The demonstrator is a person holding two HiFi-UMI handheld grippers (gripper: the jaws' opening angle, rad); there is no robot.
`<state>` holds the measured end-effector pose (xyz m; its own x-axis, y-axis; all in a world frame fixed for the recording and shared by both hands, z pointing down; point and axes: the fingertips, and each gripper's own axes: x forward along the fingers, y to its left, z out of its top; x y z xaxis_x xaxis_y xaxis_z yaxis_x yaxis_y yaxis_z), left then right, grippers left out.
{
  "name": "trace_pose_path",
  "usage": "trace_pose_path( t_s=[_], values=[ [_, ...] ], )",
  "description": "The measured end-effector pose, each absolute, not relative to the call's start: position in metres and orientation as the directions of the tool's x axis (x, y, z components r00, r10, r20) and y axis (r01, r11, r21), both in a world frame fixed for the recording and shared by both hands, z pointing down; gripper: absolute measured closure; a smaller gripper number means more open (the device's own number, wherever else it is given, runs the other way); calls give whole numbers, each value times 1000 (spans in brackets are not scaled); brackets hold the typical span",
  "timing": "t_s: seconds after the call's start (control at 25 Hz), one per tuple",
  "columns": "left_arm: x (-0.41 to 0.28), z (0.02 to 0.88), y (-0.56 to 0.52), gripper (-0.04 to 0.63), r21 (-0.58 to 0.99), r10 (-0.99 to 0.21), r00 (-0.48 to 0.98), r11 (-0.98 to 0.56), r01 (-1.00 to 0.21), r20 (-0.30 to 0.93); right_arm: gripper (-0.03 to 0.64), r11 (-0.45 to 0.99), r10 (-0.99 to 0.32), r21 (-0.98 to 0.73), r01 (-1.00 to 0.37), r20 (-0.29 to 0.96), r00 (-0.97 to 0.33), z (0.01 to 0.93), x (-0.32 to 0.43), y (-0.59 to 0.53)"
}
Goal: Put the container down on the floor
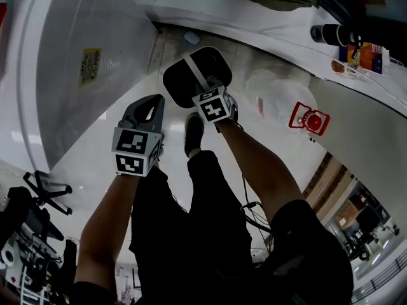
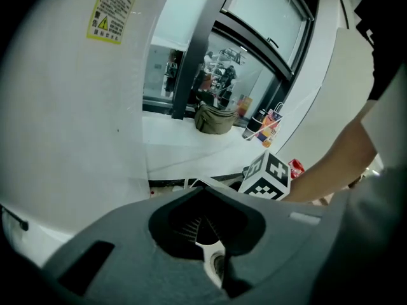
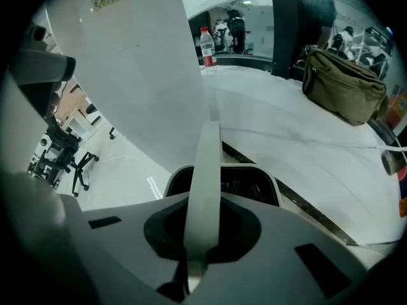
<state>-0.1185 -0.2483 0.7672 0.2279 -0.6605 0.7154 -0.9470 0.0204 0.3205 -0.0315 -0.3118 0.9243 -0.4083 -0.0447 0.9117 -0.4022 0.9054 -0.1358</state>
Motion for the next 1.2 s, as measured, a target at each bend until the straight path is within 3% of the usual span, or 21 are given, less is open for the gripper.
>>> trace_pose_path(
  t_s=[0.68,1.2],
  values=[
    [-121,801,-239,588,315,-638,214,47,-948,740,609,901,-37,-157,-404,901,-432,965,-70,-322],
    [-113,820,-226,588,322,-620,221,54,-945,753,609,897,-10,-170,-407,914,-405,986,-57,-304]
  ],
)
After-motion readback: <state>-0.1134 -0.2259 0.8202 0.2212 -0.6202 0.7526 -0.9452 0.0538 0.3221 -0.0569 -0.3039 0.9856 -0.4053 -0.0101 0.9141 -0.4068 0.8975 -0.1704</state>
